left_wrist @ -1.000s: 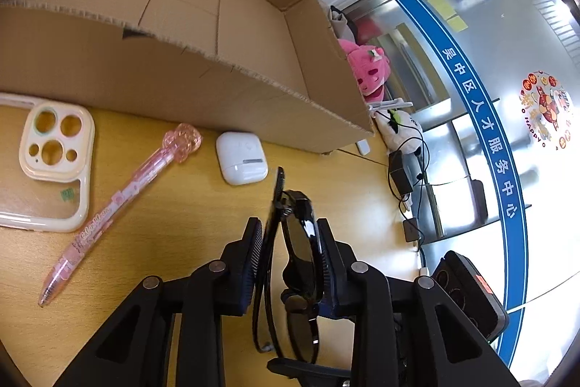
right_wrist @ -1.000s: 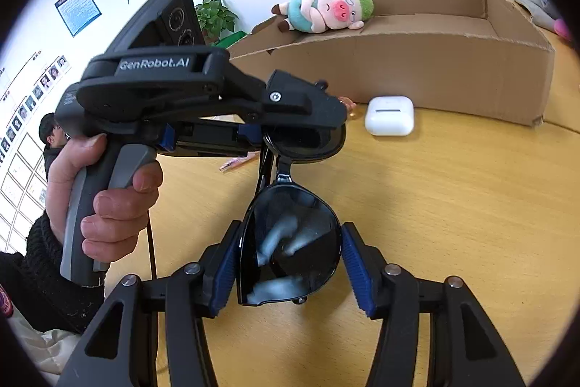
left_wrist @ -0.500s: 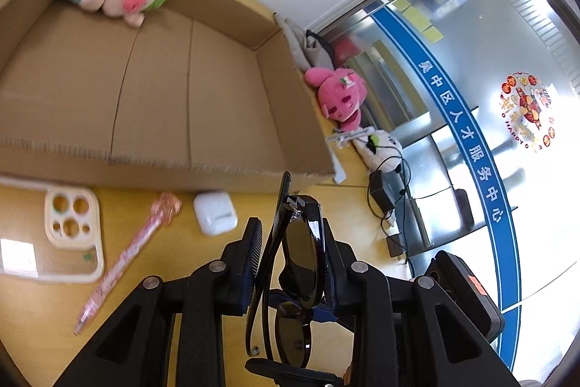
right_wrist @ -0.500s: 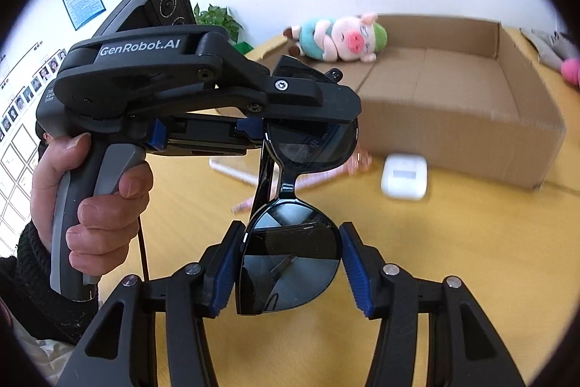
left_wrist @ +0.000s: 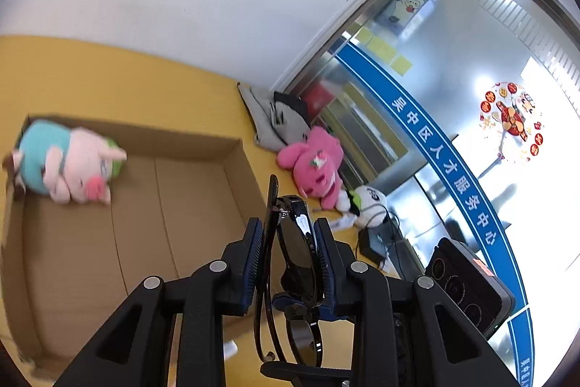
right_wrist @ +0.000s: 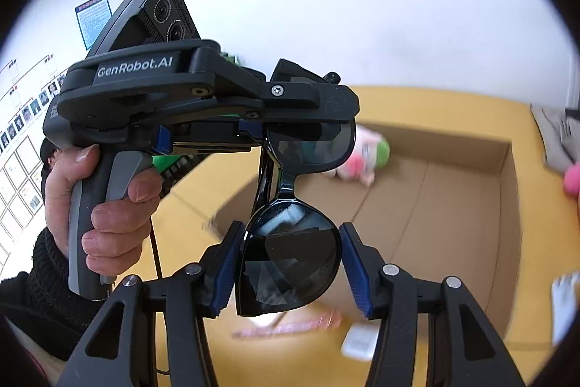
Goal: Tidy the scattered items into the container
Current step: 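Carry the sunglasses in the right gripper over the box and lower them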
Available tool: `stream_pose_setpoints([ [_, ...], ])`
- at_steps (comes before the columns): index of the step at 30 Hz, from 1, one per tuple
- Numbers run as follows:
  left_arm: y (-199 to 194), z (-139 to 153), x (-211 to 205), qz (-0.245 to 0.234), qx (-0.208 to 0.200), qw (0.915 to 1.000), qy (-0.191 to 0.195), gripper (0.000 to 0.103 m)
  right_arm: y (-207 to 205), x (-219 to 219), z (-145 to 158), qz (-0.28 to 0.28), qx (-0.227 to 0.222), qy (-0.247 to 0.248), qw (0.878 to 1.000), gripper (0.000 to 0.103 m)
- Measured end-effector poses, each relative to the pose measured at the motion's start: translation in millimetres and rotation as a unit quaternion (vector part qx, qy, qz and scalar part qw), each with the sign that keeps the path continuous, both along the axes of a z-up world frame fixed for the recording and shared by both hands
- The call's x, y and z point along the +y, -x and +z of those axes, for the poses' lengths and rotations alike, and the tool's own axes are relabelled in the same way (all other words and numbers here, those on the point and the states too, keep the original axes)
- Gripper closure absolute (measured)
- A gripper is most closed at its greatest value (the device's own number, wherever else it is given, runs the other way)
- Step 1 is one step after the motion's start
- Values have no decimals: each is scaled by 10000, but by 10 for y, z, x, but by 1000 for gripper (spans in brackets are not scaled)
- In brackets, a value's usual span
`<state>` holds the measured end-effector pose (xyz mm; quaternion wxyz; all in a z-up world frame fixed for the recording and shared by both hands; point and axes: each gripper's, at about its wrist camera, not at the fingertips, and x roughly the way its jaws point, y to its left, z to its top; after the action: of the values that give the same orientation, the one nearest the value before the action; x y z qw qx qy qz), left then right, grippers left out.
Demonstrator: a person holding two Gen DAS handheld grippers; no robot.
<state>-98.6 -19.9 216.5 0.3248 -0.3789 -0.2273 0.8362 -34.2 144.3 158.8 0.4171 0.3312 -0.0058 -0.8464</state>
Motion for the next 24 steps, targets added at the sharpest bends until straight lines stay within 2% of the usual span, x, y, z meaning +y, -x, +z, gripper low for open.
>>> stream_pose_setpoints([
  [5,532,275,-60,50,15,9999,95,73,621,-109,272,53,-83,1,10000,52],
  [8,925,283,-44,37,-65,9998,165,73,1003,-163,296,136,-242,-28,9996,52],
  [10,1189,195,-31,53,-258,9995,167,73,1274,-181,231,194,-392,-50,9990,52],
  [12,1435,20,-2,58,-460,9987,203,73,1536,-198,78,186,-588,-116,9980,52],
  [16,1823,-438,82,20,-823,9960,340,73,1937,-240,-419,94,-1064,-190,9941,52],
  [19,2071,-851,94,13,-1147,9924,451,73,2148,-249,-800,24,-1449,-142,9893,52],
  [24,2317,-1343,127,25,-1540,9864,567,73,2405,-302,-1380,-124,-1943,-251,9805,52],
])
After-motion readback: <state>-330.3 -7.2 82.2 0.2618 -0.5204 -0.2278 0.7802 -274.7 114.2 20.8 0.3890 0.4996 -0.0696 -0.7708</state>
